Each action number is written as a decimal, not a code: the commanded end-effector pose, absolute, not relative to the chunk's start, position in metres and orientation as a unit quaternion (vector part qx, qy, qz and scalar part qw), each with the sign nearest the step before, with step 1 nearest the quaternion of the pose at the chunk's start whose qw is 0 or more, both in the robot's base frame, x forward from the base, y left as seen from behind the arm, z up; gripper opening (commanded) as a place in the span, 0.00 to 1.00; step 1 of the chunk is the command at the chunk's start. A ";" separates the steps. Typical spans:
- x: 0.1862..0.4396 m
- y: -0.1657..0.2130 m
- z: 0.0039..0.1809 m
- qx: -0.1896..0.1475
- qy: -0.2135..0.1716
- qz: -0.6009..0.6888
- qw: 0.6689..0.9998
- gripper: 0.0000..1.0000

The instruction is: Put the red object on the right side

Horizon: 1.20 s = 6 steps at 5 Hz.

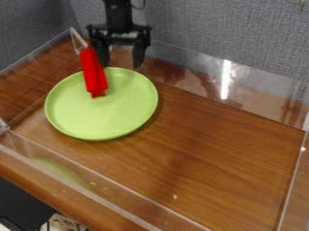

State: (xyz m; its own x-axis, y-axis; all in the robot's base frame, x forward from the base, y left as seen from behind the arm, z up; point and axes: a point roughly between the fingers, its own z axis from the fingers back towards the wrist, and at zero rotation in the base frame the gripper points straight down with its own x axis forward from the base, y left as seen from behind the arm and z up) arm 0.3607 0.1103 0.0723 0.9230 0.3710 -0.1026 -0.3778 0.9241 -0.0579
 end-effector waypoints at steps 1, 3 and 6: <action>0.360 0.095 0.109 -0.033 -0.004 0.216 0.976 1.00; 0.348 0.102 0.121 -0.033 -0.015 0.252 0.967 1.00; 0.345 0.128 0.117 -0.012 -0.022 0.289 0.957 1.00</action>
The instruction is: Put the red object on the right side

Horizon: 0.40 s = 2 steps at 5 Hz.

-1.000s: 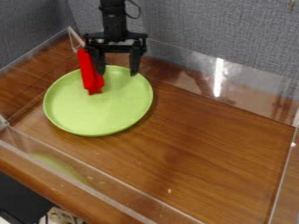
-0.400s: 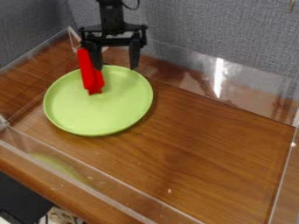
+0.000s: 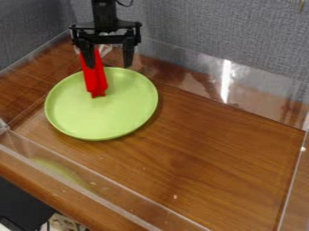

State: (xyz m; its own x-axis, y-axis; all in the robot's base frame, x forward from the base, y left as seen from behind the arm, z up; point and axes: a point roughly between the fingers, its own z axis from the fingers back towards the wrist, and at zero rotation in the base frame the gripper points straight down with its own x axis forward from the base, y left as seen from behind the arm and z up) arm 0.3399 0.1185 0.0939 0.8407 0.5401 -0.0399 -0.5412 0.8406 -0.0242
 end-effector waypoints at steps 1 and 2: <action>0.349 0.146 0.107 -0.005 -0.023 0.289 0.957 1.00; 0.352 0.160 0.099 0.000 -0.026 0.285 0.958 1.00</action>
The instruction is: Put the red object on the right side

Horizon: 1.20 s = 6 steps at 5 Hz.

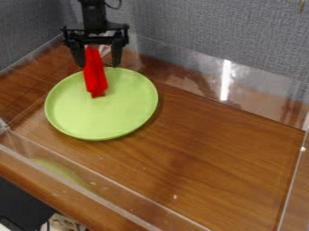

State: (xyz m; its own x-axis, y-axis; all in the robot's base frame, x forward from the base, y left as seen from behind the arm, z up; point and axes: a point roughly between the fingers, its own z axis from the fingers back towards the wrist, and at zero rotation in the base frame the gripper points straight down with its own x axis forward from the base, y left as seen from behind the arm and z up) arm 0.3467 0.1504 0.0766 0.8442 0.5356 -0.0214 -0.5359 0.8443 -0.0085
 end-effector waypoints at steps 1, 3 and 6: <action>0.353 0.147 0.115 0.002 -0.028 0.296 0.955 1.00; 0.356 0.134 0.114 0.016 -0.021 0.308 0.951 1.00; 0.359 0.169 0.064 0.044 0.010 0.314 0.948 0.00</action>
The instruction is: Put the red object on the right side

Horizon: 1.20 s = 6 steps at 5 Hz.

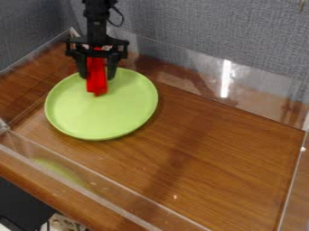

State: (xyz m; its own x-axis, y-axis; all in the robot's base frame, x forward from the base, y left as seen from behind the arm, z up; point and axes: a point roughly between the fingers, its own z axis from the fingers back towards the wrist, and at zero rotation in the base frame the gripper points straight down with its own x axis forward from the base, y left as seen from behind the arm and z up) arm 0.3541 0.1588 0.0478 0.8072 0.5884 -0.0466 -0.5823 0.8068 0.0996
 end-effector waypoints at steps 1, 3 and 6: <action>0.361 0.167 0.100 0.020 -0.017 0.256 0.966 0.00; 0.369 0.144 0.188 -0.033 -0.090 0.169 0.981 0.00; 0.384 0.066 0.201 -0.067 -0.115 0.115 0.984 0.00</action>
